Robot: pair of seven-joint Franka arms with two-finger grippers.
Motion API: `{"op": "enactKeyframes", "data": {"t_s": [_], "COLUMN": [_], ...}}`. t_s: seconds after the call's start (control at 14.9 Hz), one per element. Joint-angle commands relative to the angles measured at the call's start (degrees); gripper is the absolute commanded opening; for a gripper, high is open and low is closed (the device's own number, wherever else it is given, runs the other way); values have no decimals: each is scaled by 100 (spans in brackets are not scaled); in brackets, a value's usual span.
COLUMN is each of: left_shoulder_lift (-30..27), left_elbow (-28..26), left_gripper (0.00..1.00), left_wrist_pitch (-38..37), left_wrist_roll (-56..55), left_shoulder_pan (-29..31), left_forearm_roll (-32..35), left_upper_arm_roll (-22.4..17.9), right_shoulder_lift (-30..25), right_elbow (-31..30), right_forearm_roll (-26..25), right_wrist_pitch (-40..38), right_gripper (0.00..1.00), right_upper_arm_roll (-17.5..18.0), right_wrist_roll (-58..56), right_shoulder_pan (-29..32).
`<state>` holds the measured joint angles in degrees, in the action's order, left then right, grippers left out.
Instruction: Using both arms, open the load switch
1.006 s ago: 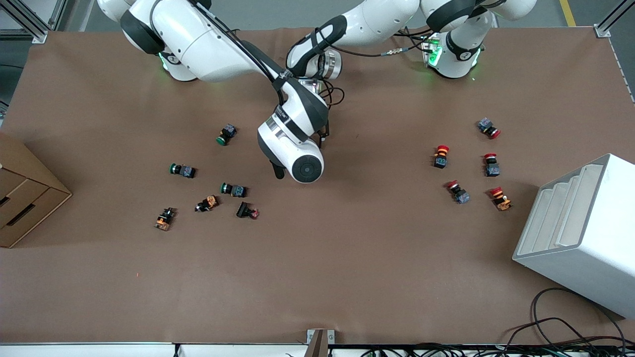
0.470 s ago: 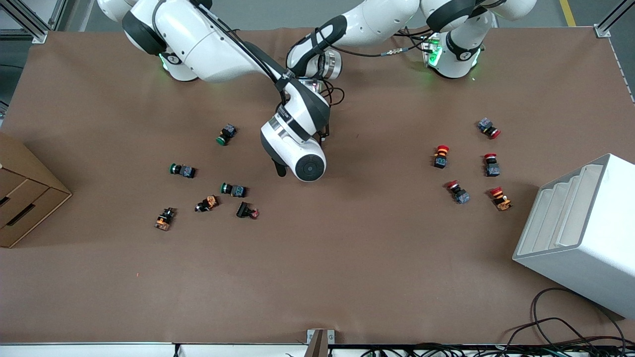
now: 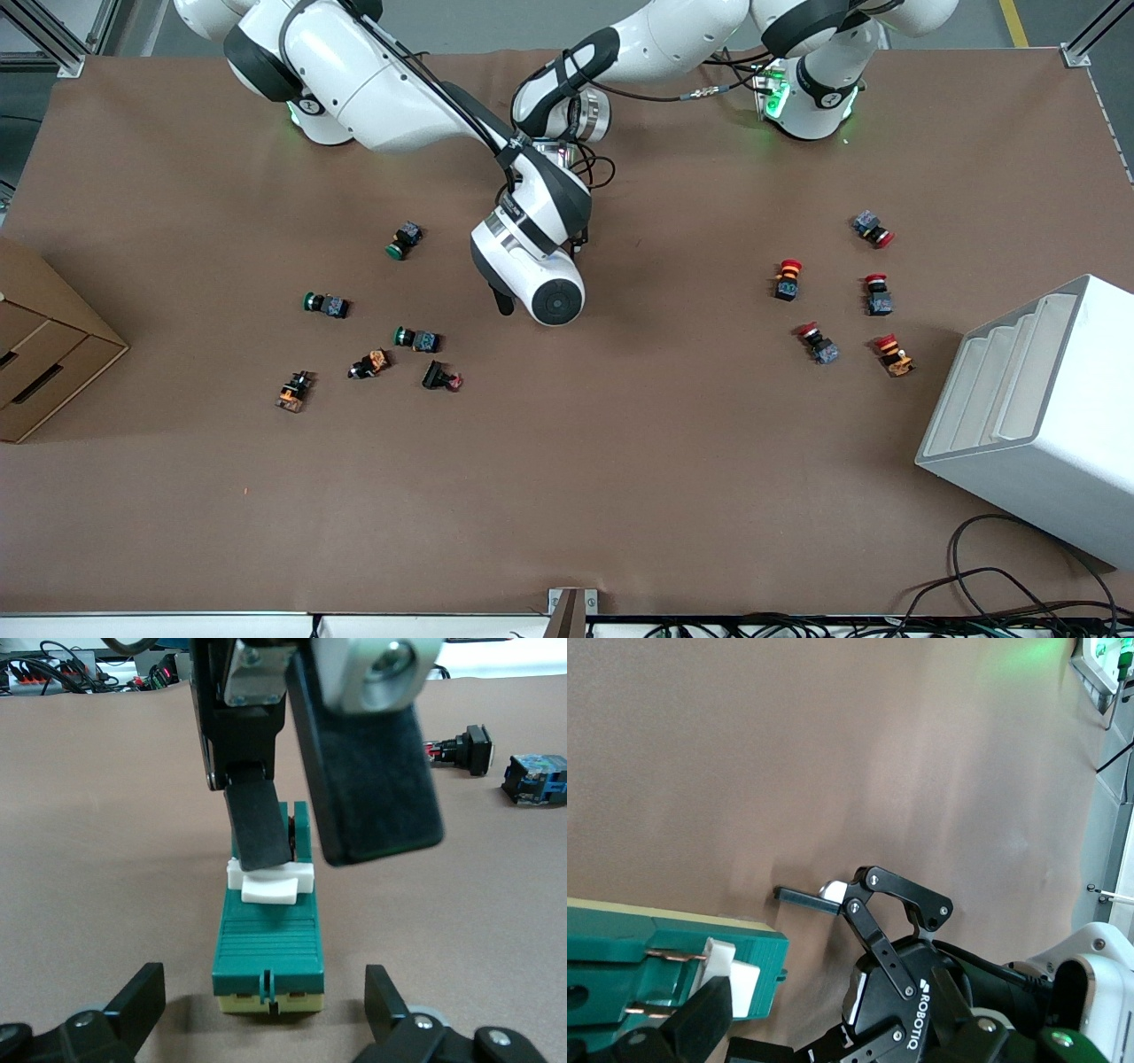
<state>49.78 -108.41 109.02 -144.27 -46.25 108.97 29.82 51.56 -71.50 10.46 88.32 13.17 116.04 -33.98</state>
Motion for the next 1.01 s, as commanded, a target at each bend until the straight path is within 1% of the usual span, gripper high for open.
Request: {"op": "enactKeyframes", "data": {"t_s": [0.0, 0.27, 0.34, 0.47, 0.6, 0.74, 0.8, 0.94], "left_shoulder_lift": [23, -3, -12, -38, -82, -161, -274, -555], "left_elbow": [57, 83, 153, 241, 408, 548, 575, 558], "left_gripper": [99, 99, 99, 99, 99, 99, 99, 99], "left_wrist_pitch": [-30, -30, -30, -30, -21, -21, -21, -12], "left_wrist_roll": [-84, -58, -49, -49, 56, 494, 748, 1206], "left_shoulder_pan": [-50, -42, -50, -42, -42, -24, 28, 134], "left_forearm_roll": [116, 72, 45, -16, -374, -840, -1104, -1561], "left_upper_arm_roll": [-37, -20, -11, 15, 111, 164, 234, 279], "right_shoulder_lift": [-15, -357, -479, -865, -1034, -1113, -1122, -1271], "right_elbow": [83, 259, 294, 260, 119, 136, 145, 119], "right_forearm_roll": [27, -8, -156, -753, -1097, -1579, -1712, -1766], "right_wrist_pitch": [9, -184, -184, -175, -158, -53, 17, 263], "right_gripper": [100, 100, 100, 100, 100, 100, 100, 100], "right_upper_arm_roll": [1, -51, -43, -8, -52, -34, -34, -34], "right_wrist_roll": [-142, -1203, -1537, -2668, -3794, -4595, -5034, -6088], "right_shoulder_pan": [75, 506, 637, 831, 1068, 1401, 1551, 1963]}}
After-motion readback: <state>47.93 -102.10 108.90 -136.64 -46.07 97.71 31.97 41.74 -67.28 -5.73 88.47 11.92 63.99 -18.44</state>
